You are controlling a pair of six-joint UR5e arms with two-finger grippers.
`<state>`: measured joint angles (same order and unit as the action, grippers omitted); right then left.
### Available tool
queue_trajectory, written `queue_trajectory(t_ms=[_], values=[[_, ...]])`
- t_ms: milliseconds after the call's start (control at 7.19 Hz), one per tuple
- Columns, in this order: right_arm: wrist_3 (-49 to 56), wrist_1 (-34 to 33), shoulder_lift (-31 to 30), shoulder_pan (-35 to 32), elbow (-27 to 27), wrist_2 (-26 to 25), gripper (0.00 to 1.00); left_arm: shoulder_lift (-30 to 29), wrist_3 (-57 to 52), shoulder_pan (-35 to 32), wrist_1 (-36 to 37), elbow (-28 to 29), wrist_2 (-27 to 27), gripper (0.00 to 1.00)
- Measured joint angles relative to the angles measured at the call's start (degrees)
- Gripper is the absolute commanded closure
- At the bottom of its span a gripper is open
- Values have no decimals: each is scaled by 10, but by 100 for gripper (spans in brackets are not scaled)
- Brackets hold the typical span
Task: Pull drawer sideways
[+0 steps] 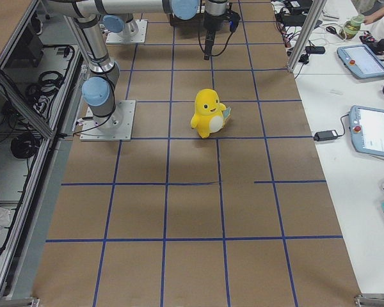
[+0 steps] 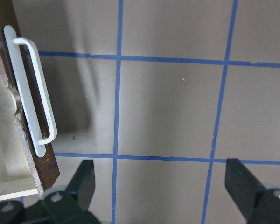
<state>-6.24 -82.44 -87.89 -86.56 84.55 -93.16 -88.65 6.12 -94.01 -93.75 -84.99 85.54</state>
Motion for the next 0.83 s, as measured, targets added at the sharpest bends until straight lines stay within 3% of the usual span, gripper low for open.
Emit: queue_trajectory(t_ms=[835], values=[[0, 0, 0, 0, 0, 0, 0, 18, -21, 24, -6, -10, -1, 0]])
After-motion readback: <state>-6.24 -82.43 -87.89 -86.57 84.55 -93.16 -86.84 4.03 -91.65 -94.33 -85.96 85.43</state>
